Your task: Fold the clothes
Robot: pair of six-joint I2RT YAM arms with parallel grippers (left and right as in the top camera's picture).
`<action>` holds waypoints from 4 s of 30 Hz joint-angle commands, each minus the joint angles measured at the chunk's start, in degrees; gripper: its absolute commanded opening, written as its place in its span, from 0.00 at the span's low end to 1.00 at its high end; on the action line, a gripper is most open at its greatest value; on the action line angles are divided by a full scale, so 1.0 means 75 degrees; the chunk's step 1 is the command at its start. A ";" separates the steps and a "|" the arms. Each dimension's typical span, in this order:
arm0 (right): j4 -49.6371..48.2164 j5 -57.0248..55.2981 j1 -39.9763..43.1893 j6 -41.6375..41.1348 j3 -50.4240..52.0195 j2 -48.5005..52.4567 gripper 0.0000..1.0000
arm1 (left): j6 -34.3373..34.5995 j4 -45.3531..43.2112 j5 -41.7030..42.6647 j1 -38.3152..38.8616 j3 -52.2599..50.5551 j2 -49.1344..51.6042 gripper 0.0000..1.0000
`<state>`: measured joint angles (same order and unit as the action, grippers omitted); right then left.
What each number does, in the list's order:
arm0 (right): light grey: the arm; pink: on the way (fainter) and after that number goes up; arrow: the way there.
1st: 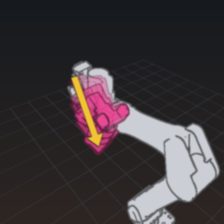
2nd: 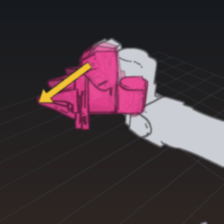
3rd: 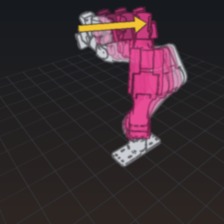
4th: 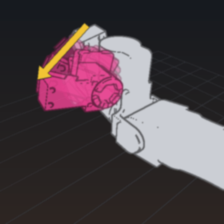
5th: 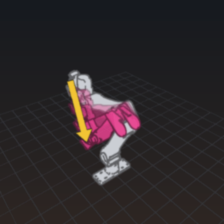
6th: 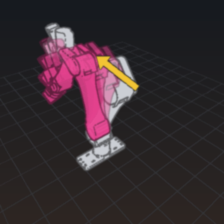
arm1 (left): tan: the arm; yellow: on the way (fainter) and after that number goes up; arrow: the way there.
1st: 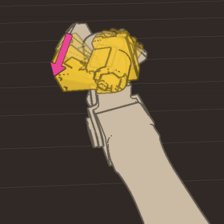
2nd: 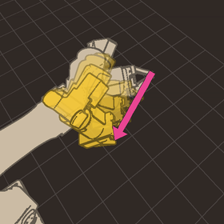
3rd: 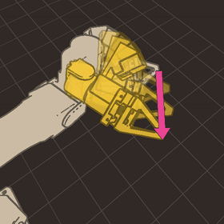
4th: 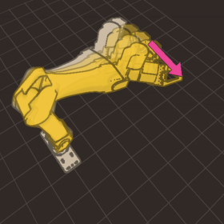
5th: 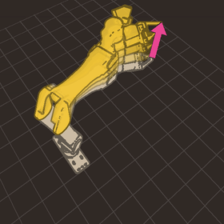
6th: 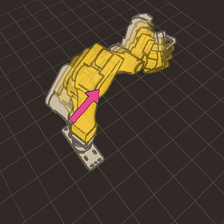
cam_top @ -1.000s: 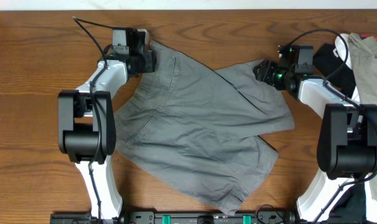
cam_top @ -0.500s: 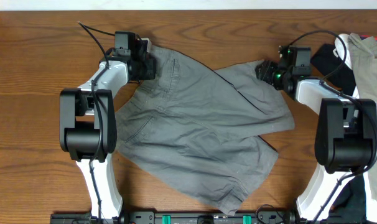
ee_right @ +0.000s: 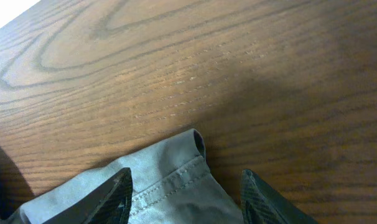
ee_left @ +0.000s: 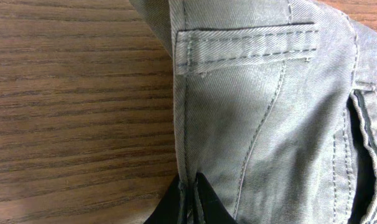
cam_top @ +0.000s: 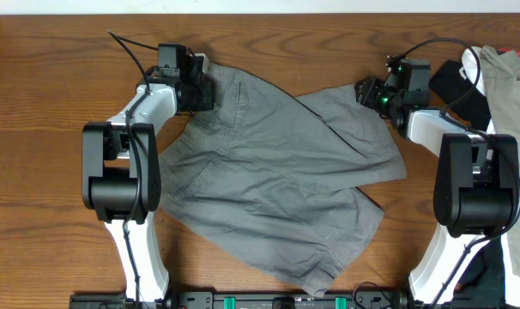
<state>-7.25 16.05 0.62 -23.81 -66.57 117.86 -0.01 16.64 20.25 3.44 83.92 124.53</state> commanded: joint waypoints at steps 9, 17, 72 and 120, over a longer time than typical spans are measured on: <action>-0.0038 0.0294 -0.0134 0.0061 0.0017 0.0632 0.37 | -0.0015 0.0090 0.0076 -0.0032 0.0012 0.0082 0.06; -0.0096 0.1244 0.0210 -0.0370 -0.0210 0.0615 0.01 | -0.0012 0.0131 0.0076 -0.0035 0.0012 0.0082 0.06; 0.7015 -0.0647 0.0038 0.0466 -0.0522 -0.1405 0.20 | -0.0772 0.3794 0.0012 -0.0731 -0.1029 -0.2672 0.59; 1.0325 0.0449 0.0140 0.2130 -0.5348 -0.2830 0.48 | 0.0857 0.5619 -0.1612 -0.1658 -0.1926 -0.6537 0.83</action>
<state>67.64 18.94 2.66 -9.54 -106.45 98.37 2.72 56.73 11.94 -8.80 69.41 76.77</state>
